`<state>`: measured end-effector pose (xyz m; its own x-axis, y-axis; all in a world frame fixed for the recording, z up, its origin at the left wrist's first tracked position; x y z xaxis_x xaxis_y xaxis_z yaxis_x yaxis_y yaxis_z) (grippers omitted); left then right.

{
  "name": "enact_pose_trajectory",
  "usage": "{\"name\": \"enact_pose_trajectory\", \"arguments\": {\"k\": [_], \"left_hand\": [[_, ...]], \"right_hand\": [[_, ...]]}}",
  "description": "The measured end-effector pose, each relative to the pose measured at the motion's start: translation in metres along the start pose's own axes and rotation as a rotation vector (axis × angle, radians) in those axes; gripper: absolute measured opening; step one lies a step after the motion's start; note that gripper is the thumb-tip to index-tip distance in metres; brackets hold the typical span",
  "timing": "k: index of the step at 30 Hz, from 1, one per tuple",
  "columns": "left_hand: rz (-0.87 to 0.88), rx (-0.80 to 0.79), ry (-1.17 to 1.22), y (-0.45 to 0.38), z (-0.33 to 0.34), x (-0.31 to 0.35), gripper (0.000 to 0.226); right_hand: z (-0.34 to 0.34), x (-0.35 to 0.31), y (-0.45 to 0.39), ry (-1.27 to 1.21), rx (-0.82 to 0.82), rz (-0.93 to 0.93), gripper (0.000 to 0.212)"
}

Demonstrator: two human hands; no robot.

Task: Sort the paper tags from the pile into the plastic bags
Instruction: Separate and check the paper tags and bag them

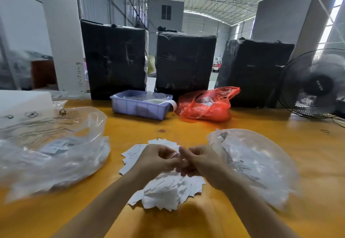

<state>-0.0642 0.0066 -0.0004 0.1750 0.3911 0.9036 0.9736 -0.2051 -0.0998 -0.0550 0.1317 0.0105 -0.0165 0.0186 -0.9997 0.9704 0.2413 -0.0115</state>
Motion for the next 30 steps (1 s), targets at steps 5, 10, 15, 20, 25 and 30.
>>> {"name": "enact_pose_trajectory", "arguments": {"k": [5, 10, 15, 20, 25, 30], "left_hand": [[-0.147, 0.263, 0.155, -0.006, -0.041, -0.031, 0.013], [-0.199, 0.338, 0.252, -0.008, -0.051, -0.045, 0.02], [-0.213, 0.336, 0.332, -0.009, -0.049, -0.049, 0.022], [-0.238, 0.327, 0.366, -0.008, -0.039, -0.052, 0.031], [-0.234, 0.33, 0.403, -0.007, -0.038, -0.052, 0.024], [-0.26, 0.269, 0.494, -0.009, -0.031, -0.048, 0.004]], "right_hand": [[-0.006, 0.002, -0.005, 0.717, 0.246, -0.324, 0.02], [0.026, 0.033, -0.024, 0.974, 0.041, -0.343, 0.042], [0.016, 0.027, -0.032, 0.874, 0.164, -0.247, 0.041], [0.003, 0.032, -0.036, 0.865, 0.16, -0.12, 0.043], [-0.012, 0.024, -0.032, 0.704, 0.234, -0.184, 0.042], [-0.024, 0.036, -0.031, -0.203, 0.182, 0.082, 0.018]]}}
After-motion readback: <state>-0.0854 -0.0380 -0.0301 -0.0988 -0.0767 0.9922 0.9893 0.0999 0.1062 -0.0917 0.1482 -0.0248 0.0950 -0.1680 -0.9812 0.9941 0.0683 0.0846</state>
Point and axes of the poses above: each hand's wrist, its own y-axis away from the middle knuckle, its own z-axis out of the palm, x = y × z, the point moved 8 cm from there along -y, towards the middle knuckle, and after that the axes turned 13 degrees about -y, right-handed, at the moved point
